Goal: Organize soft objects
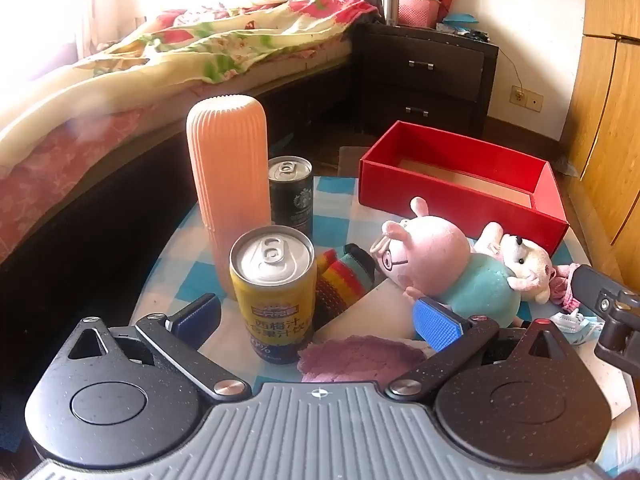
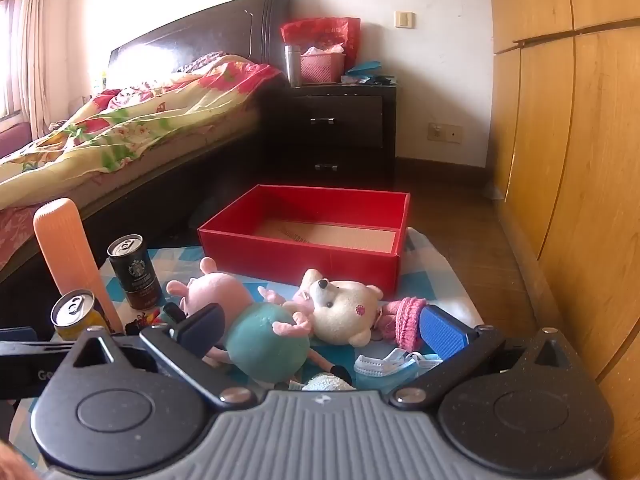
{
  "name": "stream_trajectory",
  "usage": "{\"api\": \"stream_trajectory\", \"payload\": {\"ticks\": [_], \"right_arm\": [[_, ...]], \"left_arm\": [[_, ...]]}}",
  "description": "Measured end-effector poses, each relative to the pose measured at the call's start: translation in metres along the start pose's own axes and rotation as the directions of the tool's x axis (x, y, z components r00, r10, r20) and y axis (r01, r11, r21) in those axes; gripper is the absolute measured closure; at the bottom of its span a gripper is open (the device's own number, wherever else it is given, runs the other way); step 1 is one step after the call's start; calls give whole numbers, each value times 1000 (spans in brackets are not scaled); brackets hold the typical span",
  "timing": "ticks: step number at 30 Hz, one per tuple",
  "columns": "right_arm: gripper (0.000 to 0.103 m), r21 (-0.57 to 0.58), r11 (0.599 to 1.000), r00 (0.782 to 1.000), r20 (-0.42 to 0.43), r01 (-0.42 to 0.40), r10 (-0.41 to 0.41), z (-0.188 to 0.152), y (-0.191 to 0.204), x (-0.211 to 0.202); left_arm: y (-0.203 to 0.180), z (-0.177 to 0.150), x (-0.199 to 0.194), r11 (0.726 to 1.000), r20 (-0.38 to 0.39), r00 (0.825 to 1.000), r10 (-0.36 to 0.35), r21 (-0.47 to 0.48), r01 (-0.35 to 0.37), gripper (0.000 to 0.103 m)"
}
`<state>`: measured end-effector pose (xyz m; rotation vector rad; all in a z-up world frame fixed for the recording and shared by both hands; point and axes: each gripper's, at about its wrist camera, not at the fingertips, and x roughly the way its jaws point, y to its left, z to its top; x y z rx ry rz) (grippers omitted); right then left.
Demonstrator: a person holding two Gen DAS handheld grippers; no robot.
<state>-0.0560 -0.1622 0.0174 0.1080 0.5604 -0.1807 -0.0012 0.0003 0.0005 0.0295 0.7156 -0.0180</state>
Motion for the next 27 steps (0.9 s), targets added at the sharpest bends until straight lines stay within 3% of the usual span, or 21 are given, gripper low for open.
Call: {"api": "stream_trajectory", "payload": {"ticks": [17, 27], "right_arm": [[18, -15, 1000, 1000, 0, 9, -9, -1, 3, 2], [18, -67, 996, 998, 23, 54, -53, -4, 9, 3]], "left_arm": [[-1, 0, 4, 1000, -23, 1000, 2, -7, -3, 6], [-4, -2, 4, 1000, -31, 999, -9, 0, 9, 6]]}}
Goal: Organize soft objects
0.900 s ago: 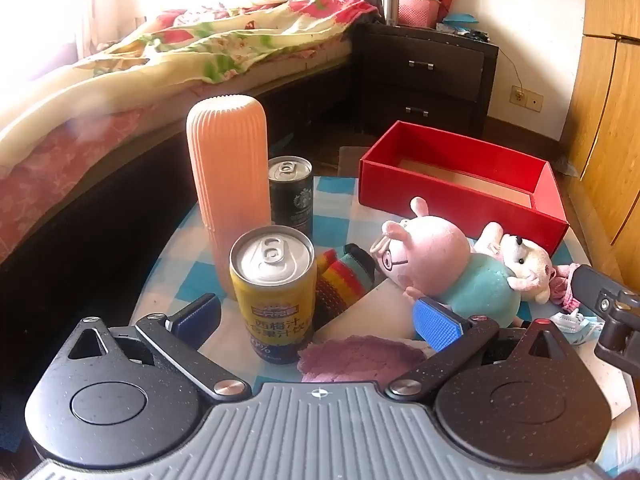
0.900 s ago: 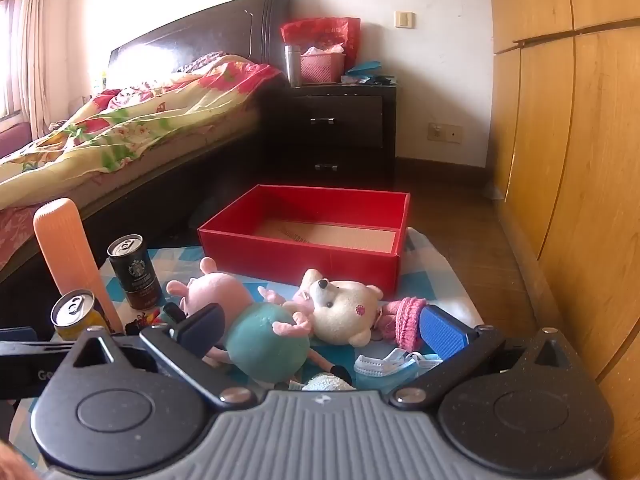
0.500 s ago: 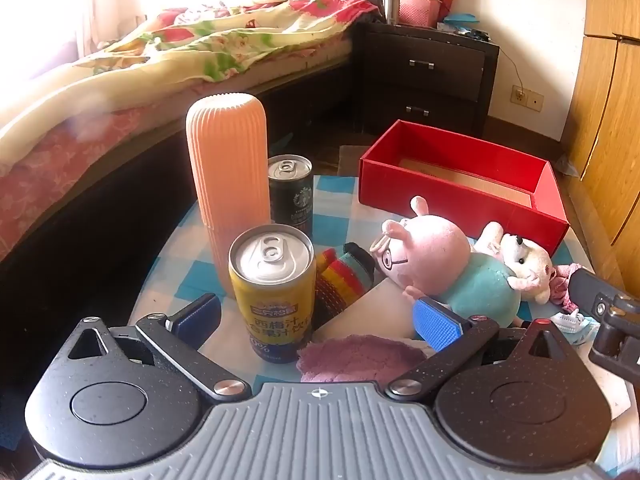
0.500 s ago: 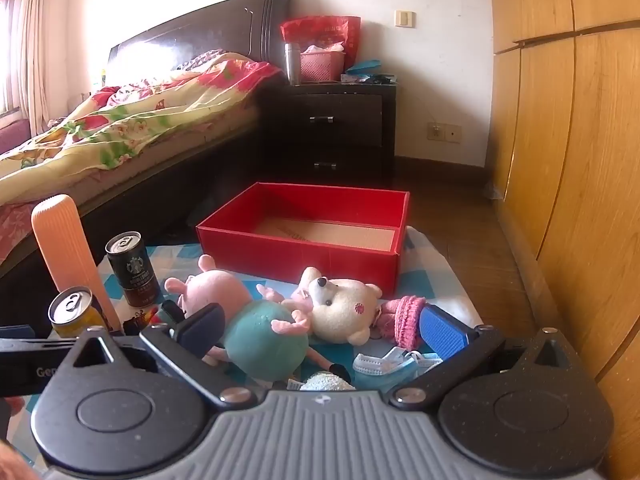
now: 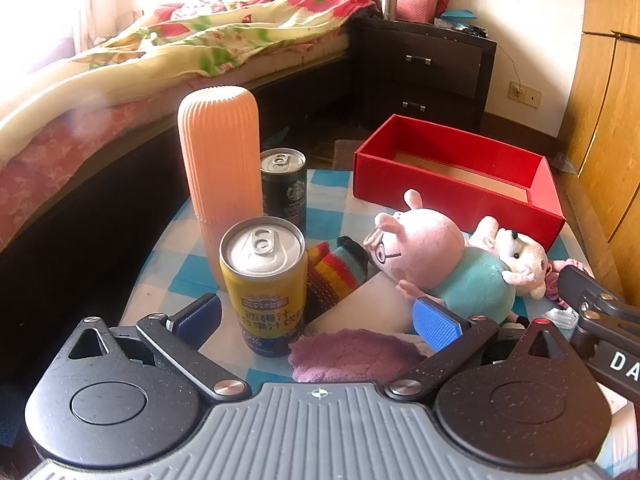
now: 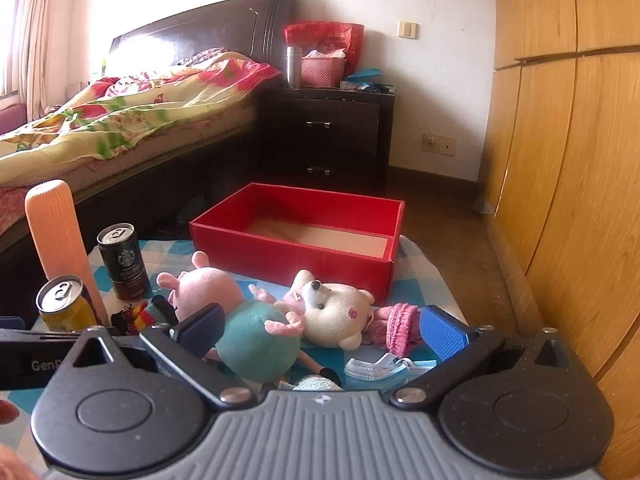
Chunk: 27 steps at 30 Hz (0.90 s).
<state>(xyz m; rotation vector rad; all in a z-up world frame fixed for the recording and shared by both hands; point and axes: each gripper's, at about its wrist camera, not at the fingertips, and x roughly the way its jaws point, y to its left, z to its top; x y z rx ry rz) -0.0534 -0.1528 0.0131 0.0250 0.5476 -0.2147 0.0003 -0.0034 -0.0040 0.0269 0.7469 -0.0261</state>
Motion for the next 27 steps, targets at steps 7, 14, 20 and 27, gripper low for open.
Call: {"api": "stream_trajectory", "payload": {"ticks": [7, 14, 20, 27], "right_arm": [[18, 0, 1000, 1000, 0, 3, -3, 0, 1, 1], [18, -1, 1000, 1000, -2, 4, -4, -1, 1, 1], [18, -1, 1000, 1000, -1, 4, -4, -1, 2, 1], [18, 0, 1000, 1000, -3, 3, -3, -1, 2, 1]], "left_arm": [[-1, -1, -1, 1000, -3, 1000, -3, 3, 3, 6], [-2, -1, 0, 1000, -5, 1000, -9, 8, 9, 6], [-1, -1, -1, 1000, -7, 1000, -12, 6, 12, 6], [-1, 0, -1, 1000, -10, 1000, -14, 5, 14, 6]]}}
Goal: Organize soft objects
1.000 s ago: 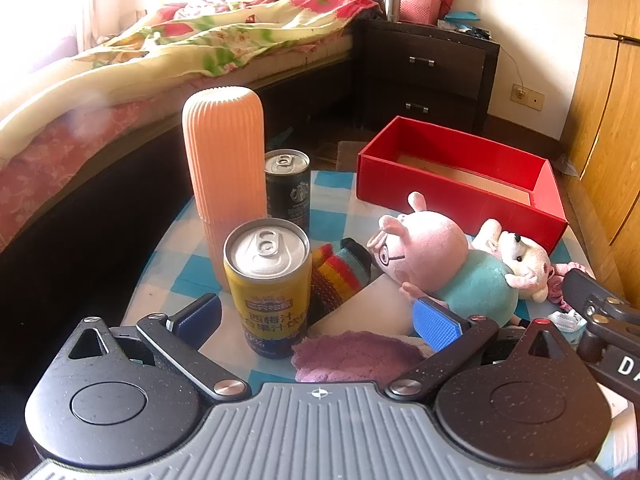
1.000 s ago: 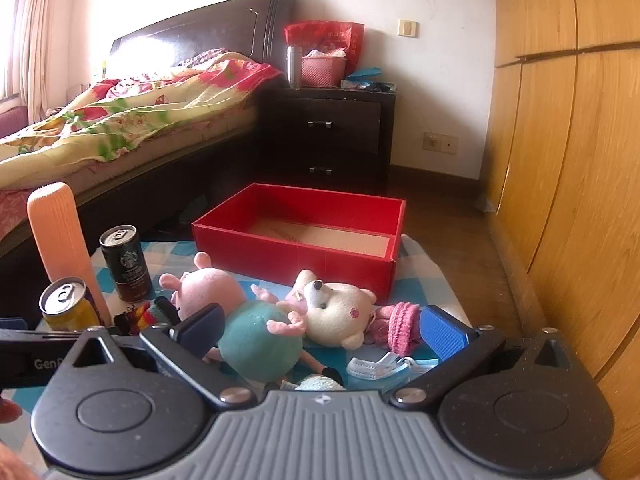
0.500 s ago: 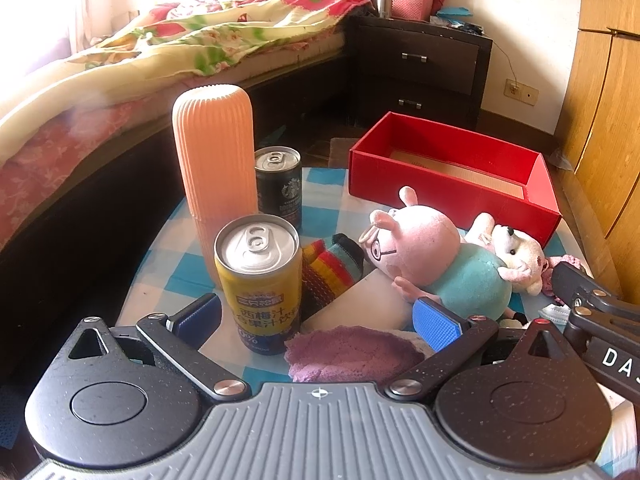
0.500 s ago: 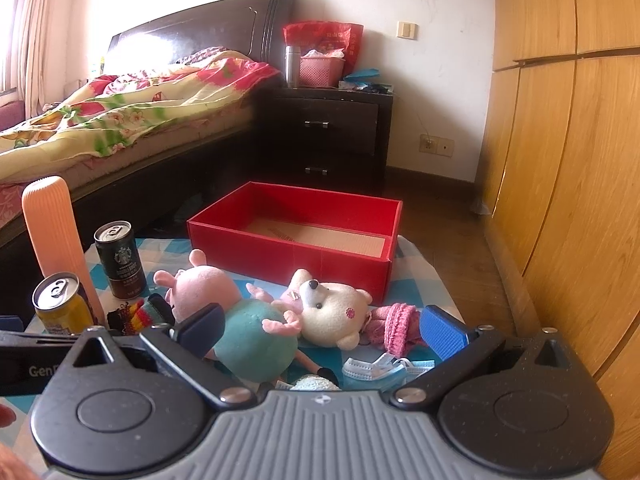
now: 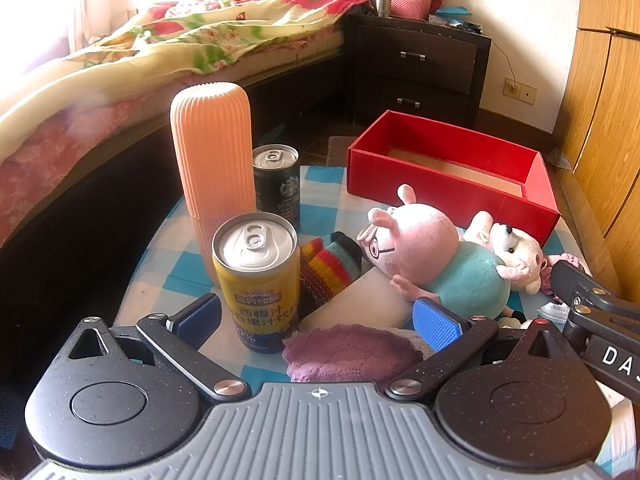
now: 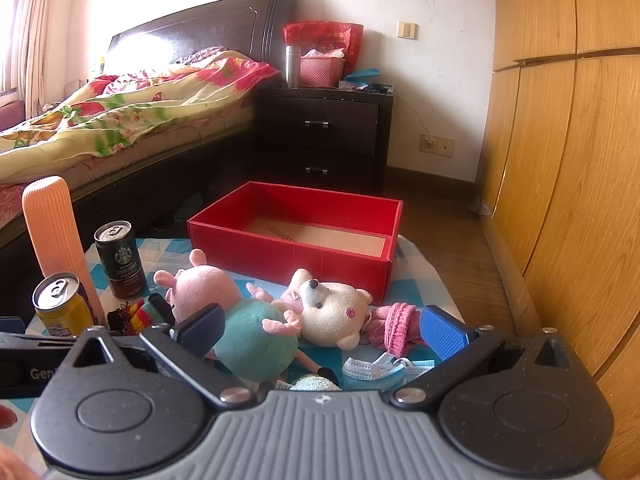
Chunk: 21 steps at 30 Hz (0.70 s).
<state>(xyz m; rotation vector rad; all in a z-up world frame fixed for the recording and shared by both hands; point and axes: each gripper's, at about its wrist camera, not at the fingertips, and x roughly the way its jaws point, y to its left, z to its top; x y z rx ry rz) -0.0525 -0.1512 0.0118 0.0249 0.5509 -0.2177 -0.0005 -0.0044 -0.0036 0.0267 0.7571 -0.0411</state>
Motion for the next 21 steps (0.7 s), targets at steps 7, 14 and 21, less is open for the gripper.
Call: {"api": "stream_trajectory", "payload": {"ticks": [7, 14, 21], "right_arm": [[18, 0, 1000, 1000, -1, 0, 0, 0, 0, 0], [18, 0, 1000, 1000, -2, -1, 1, 0, 0, 0], [18, -2, 1000, 1000, -1, 0, 0, -1, 1, 1]], "left_arm": [[-1, 0, -1, 1000, 3, 1000, 4, 5, -4, 6], [0, 0, 1, 1000, -2, 1000, 5, 3, -5, 6], [0, 0, 1, 1000, -3, 1000, 5, 3, -5, 6]]}}
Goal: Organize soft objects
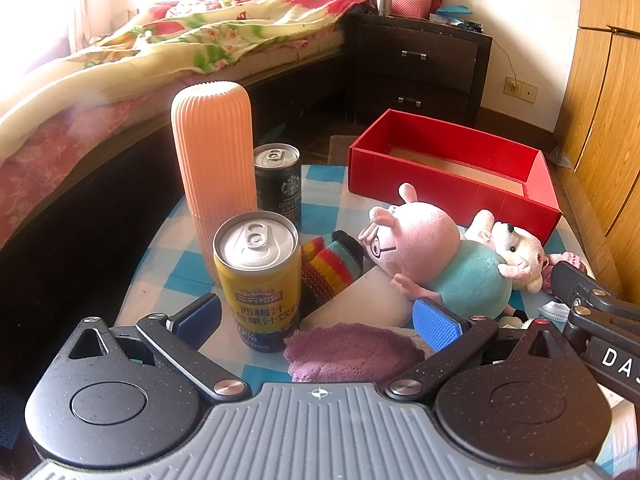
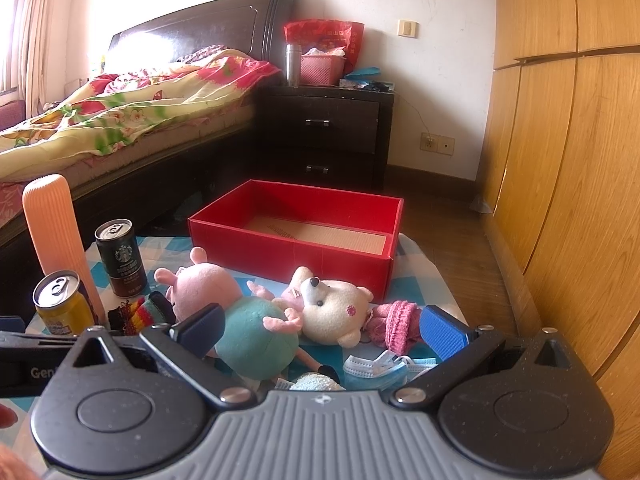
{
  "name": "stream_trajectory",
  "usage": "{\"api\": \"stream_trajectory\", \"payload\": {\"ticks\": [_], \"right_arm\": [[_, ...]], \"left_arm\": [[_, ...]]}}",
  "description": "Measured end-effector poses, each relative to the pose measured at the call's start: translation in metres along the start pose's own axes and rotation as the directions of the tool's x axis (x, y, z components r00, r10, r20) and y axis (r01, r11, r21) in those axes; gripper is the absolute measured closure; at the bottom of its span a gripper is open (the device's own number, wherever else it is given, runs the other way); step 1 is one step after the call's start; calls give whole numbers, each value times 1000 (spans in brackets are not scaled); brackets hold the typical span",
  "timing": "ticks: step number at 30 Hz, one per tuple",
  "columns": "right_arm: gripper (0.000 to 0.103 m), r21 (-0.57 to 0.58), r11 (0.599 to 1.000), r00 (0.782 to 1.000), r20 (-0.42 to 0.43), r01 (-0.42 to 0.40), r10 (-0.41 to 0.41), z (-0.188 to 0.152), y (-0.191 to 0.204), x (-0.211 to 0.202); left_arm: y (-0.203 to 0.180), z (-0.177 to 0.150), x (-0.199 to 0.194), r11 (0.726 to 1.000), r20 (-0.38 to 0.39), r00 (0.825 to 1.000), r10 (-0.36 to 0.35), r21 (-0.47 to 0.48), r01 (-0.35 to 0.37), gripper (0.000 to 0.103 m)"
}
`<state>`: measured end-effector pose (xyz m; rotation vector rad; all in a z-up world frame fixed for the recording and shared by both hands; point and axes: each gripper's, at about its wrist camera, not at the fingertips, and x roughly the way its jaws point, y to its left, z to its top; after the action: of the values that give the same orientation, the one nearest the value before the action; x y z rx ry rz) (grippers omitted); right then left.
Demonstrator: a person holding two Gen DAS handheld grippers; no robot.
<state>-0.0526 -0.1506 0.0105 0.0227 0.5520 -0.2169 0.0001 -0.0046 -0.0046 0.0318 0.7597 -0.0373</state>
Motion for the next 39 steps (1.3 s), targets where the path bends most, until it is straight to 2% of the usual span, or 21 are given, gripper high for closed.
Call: {"api": "stream_trajectory", "payload": {"ticks": [12, 22, 39], "right_arm": [[18, 8, 1000, 1000, -17, -6, 6, -2, -1, 3], [18, -16, 999, 999, -7, 47, -47, -2, -4, 2], [18, -15, 999, 999, -24, 28, -28, -2, -3, 4]], "left_arm": [[1, -3, 5, 1000, -25, 1000, -14, -4, 14, 6], [2, -2, 5, 1000, -26, 1000, -2, -16, 1, 6], [-3, -2, 4, 1000, -27, 1000, -16, 0, 16, 6]]}}
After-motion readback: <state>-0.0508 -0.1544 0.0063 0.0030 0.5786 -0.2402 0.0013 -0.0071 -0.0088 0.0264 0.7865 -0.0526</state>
